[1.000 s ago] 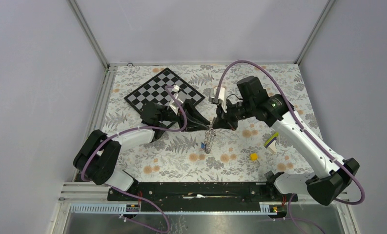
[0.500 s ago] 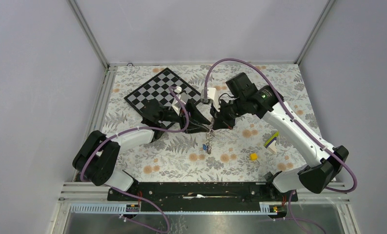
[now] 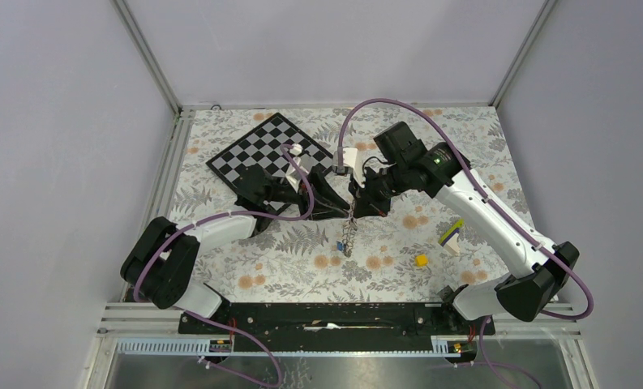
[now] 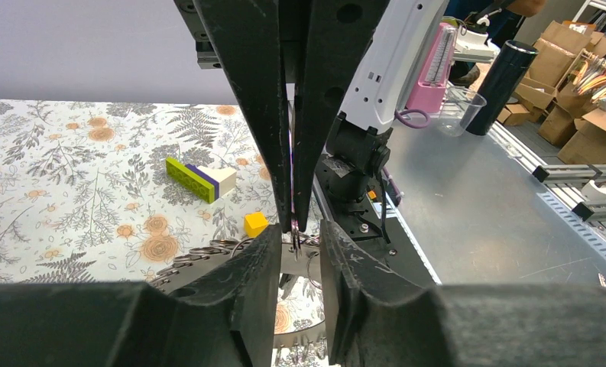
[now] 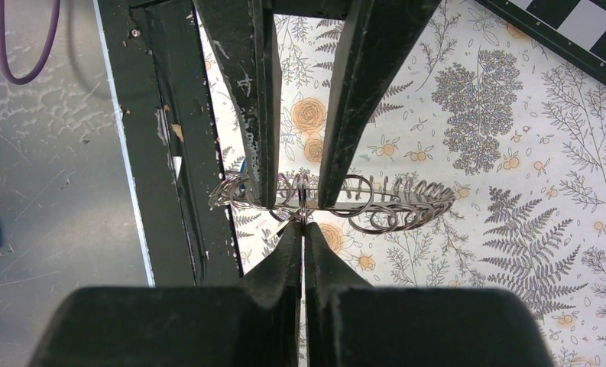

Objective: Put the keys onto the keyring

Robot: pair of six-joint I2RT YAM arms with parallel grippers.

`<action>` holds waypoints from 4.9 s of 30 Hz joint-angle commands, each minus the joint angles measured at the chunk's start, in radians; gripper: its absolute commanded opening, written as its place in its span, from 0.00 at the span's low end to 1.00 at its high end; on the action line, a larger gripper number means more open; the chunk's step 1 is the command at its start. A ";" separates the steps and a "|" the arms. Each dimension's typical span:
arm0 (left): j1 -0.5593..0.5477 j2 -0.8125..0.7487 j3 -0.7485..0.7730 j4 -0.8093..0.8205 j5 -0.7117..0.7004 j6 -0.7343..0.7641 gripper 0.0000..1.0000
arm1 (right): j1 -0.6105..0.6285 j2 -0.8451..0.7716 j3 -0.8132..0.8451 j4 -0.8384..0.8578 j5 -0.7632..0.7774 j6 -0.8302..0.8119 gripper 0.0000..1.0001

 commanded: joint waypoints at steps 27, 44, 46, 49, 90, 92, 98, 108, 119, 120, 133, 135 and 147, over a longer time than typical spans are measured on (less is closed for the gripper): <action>-0.011 -0.022 0.035 0.057 0.002 -0.051 0.00 | 0.007 -0.117 -0.109 0.150 0.057 -0.009 0.26; 0.002 -0.016 0.018 0.229 0.006 -0.160 0.00 | -0.008 -0.202 -0.255 0.290 -0.114 0.014 0.48; 0.001 -0.017 0.017 0.230 0.004 -0.160 0.00 | -0.009 -0.200 -0.262 0.299 -0.117 0.017 0.48; 0.003 -0.017 0.013 0.233 0.001 -0.160 0.00 | -0.011 -0.202 -0.269 0.308 -0.122 0.023 0.49; 0.009 0.005 0.001 0.313 -0.019 -0.215 0.00 | -0.067 -0.266 -0.250 0.307 -0.130 0.039 0.41; 0.009 0.008 0.003 0.315 -0.019 -0.218 0.00 | -0.068 -0.260 -0.235 0.303 -0.136 0.038 0.40; 0.009 0.009 -0.002 0.315 -0.019 -0.216 0.00 | -0.067 -0.219 -0.183 0.294 -0.184 0.049 0.39; 0.008 0.008 0.000 0.316 -0.017 -0.221 0.00 | -0.067 -0.198 -0.205 0.321 -0.205 0.066 0.39; 0.008 0.010 0.001 0.316 -0.019 -0.224 0.00 | -0.067 -0.187 -0.244 0.358 -0.238 0.083 0.30; 0.007 0.009 0.001 0.316 -0.019 -0.224 0.00 | -0.068 -0.187 -0.249 0.360 -0.237 0.083 0.29; 0.008 0.008 -0.004 0.316 -0.019 -0.219 0.00 | -0.068 -0.194 -0.249 0.359 -0.234 0.080 0.18; 0.008 0.009 -0.005 0.316 -0.019 -0.218 0.00 | -0.067 -0.195 -0.246 0.356 -0.234 0.079 0.17; 0.008 0.002 -0.012 0.294 -0.009 -0.178 0.00 | -0.068 -0.188 -0.203 0.296 -0.193 0.048 0.00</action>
